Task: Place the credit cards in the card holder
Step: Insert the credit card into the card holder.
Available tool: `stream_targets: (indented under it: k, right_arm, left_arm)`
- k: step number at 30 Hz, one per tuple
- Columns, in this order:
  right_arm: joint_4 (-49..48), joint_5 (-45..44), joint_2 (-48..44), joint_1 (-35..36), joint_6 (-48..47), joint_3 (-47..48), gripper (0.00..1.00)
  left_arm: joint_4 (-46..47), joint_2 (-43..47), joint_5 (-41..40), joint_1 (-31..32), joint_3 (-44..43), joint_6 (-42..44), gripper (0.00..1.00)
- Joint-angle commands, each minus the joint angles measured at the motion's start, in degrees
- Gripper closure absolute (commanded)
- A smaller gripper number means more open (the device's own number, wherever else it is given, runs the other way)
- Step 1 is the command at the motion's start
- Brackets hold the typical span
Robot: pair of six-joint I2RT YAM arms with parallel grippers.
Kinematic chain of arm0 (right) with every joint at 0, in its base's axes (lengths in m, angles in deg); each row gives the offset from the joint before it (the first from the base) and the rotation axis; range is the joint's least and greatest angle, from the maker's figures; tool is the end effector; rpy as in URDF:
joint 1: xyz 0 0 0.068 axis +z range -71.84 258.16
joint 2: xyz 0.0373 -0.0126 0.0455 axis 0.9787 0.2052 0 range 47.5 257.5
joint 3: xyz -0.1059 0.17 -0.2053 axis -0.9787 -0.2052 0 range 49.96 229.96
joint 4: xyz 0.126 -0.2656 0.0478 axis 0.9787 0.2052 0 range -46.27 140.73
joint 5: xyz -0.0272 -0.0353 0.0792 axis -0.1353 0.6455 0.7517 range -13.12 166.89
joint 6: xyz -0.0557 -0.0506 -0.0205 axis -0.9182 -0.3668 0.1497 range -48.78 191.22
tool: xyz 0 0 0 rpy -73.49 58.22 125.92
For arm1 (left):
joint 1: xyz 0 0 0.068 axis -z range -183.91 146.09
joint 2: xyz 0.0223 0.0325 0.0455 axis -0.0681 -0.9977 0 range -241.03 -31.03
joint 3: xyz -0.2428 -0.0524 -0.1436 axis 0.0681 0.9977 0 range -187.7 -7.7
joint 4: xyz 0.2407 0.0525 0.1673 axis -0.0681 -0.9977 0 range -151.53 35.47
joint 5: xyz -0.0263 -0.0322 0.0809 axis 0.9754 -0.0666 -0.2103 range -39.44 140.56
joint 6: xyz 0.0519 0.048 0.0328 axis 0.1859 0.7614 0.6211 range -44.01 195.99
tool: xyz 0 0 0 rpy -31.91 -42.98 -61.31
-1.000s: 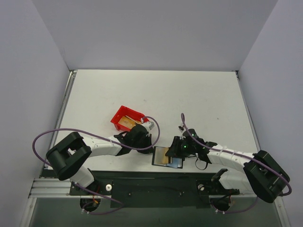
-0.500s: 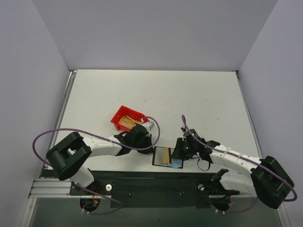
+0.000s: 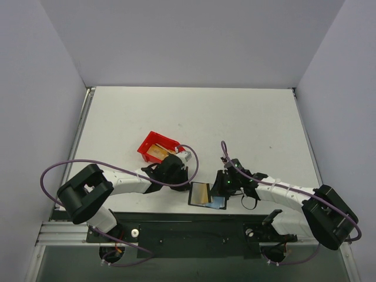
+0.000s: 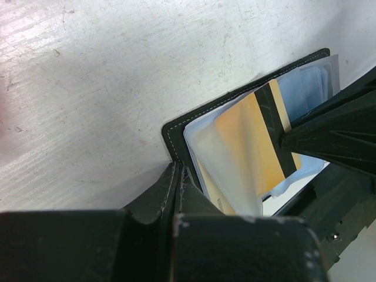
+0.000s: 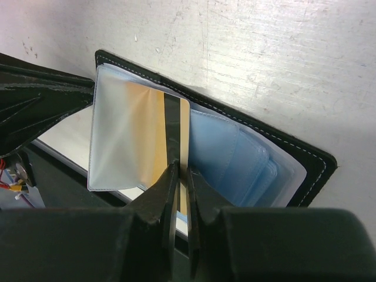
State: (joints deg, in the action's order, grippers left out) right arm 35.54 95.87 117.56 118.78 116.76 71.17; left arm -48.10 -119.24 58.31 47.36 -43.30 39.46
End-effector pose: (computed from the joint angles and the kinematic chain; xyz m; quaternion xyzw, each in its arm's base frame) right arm 0.1836 0.1862 0.1119 -0.0304 0.8984 0.3906 0.1983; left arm 0.1982 -0.2615 0.1021 0.1436 0.9148 -0.3034 0.2248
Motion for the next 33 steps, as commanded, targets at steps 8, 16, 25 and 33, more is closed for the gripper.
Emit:
stream_targets:
  k: [8,16,25,33]
  right_arm:
    - [-1.0,0.9,5.1,4.5,1.1,1.6,1.0]
    - [-0.3,0.3,6.3,6.2,0.9,3.0,1.0]
    - [-4.7,0.0,1.3,6.0,1.9,-0.2,0.93]
    - [-11.8,0.7,-1.2,5.0,6.8,-5.3,0.84]
  left_arm:
    - [1.4,0.4,1.0,0.2,0.6,0.9,1.0]
    - [1.6,0.6,1.0,0.2,0.9,0.8,1.0]
    - [1.0,1.5,0.3,0.2,1.1,0.6,1.0]
    - [1.5,1.5,0.5,0.2,1.7,0.5,1.0]
